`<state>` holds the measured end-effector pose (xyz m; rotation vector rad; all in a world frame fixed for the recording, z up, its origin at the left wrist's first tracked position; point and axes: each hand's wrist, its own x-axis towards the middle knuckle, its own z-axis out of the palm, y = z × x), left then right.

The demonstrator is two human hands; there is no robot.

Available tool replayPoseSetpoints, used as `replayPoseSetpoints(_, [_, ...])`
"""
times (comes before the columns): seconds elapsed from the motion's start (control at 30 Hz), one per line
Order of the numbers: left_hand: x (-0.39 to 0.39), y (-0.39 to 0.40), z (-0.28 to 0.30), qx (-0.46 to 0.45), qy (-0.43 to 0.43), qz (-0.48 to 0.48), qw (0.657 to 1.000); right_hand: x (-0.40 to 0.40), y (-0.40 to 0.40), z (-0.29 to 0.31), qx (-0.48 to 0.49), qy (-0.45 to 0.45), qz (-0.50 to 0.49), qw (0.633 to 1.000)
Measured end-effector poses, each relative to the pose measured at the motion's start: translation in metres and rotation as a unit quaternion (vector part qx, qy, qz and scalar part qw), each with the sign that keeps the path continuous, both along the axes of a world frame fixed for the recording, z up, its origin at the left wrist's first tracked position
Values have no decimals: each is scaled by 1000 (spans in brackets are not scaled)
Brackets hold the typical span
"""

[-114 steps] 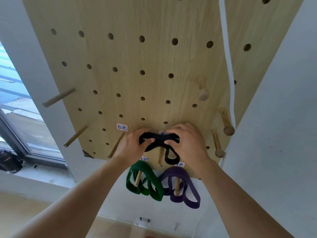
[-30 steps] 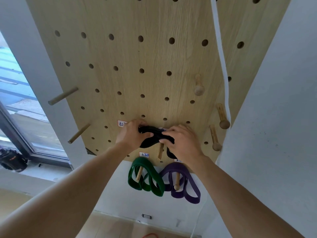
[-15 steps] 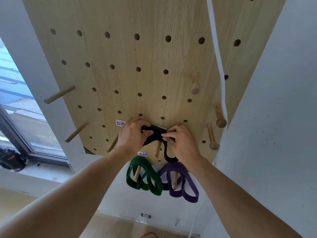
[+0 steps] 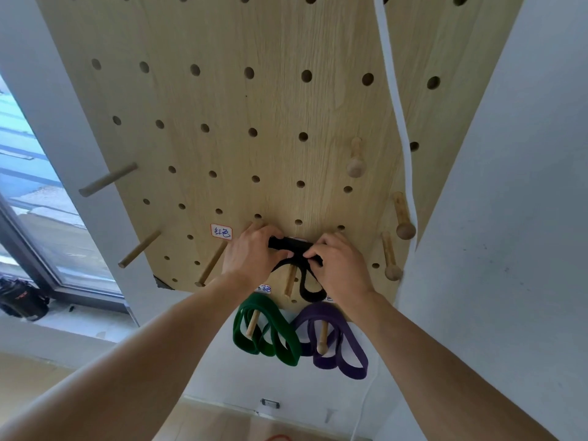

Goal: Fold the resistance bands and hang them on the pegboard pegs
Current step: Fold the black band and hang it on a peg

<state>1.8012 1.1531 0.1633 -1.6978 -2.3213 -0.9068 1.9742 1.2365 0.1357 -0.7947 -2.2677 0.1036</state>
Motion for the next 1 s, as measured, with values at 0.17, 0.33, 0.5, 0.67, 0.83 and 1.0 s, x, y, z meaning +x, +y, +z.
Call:
replayPoseSetpoints(0.17, [3,0,2,3,-3,2,1000,5,3,-4,56,15,-53,997])
replayPoseSetpoints(0.33, [0,-1,-1,-3,-3,2,1000,6,3,-11,81,5,-51,995])
replayPoseSetpoints(0.5, [1,0,0,-3,-2,8,1000,8,3,-6,73,-45,-41,996])
replayPoseSetpoints(0.67, [2,-1,2,-14,0,10,1000,9,-4,-3,41,-47,-100,993])
replayPoseSetpoints(0.83, [6,-1,5,-15,6,12,1000,6,4,-6,39,-28,-95,994])
replayPoseSetpoints(1.0, [6,0,5,-22,-4,17,1000,7,-4,-2,51,-17,-96,994])
